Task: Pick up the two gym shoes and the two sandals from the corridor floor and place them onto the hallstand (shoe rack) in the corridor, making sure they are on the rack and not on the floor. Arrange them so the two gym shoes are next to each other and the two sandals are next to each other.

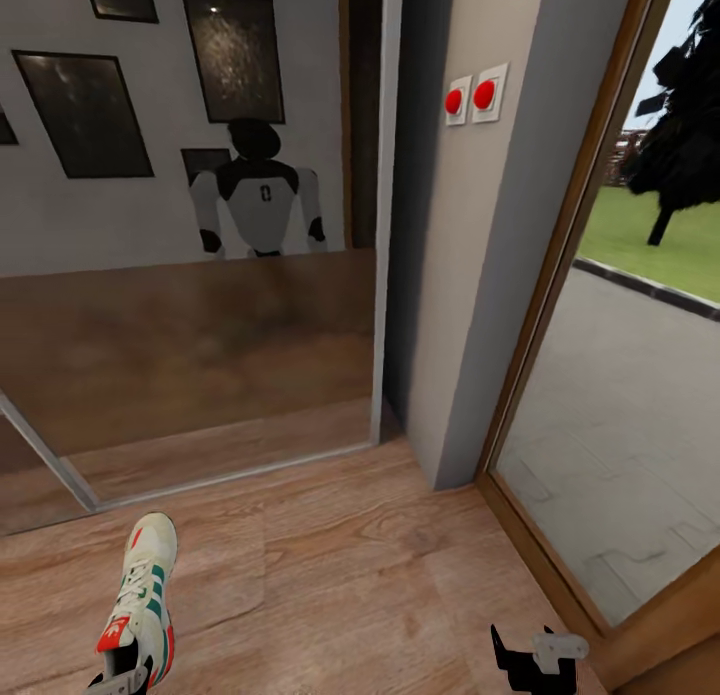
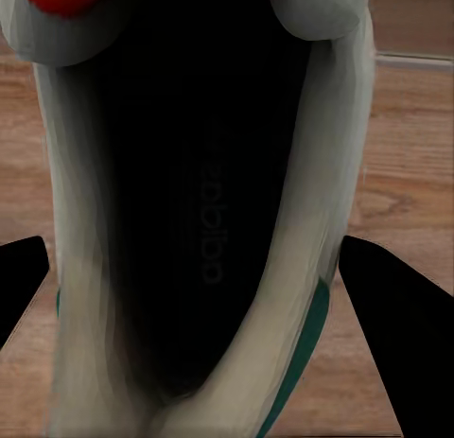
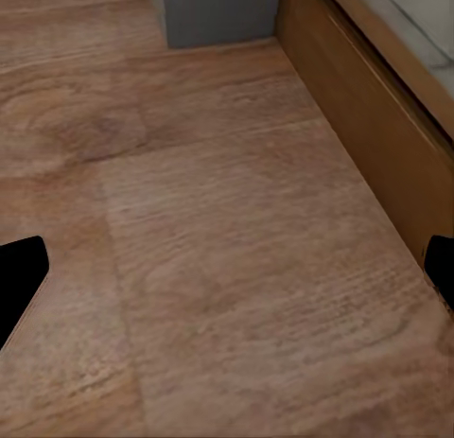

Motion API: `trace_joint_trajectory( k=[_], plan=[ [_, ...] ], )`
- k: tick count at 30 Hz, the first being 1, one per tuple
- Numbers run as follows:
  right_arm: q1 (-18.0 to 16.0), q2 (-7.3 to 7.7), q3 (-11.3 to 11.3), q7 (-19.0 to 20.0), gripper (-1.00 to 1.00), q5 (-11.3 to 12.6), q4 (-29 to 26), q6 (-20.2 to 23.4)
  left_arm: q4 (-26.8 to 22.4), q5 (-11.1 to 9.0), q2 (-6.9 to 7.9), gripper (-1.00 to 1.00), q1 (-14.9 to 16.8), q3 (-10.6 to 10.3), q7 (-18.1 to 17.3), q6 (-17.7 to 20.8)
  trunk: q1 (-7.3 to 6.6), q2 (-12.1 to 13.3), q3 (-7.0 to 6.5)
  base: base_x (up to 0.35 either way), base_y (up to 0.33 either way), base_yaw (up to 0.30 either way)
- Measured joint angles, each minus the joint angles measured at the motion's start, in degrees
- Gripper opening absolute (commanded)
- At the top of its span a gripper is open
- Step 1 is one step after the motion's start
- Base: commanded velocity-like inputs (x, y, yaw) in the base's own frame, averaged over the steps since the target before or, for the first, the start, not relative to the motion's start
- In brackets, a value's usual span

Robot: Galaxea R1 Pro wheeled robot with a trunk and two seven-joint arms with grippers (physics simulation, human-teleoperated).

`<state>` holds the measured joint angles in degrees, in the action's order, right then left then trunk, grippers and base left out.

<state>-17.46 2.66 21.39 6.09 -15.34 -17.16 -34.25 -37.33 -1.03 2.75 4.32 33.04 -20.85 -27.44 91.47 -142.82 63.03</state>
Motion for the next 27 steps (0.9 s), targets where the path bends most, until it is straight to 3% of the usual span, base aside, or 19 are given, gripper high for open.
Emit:
trace_joint_trajectory(
  k=[27],
  plan=[
    [0.0, 0.00, 0.0, 0.0, 1.00, 0.0, 0.0, 0.0, 0.1, 0.0, -0.09, -1.00, -0.1, -0.2, -0.1, -0.1, 0.00, 0.0, 1.53, 0.000, 0.000, 0.215]
  ],
)
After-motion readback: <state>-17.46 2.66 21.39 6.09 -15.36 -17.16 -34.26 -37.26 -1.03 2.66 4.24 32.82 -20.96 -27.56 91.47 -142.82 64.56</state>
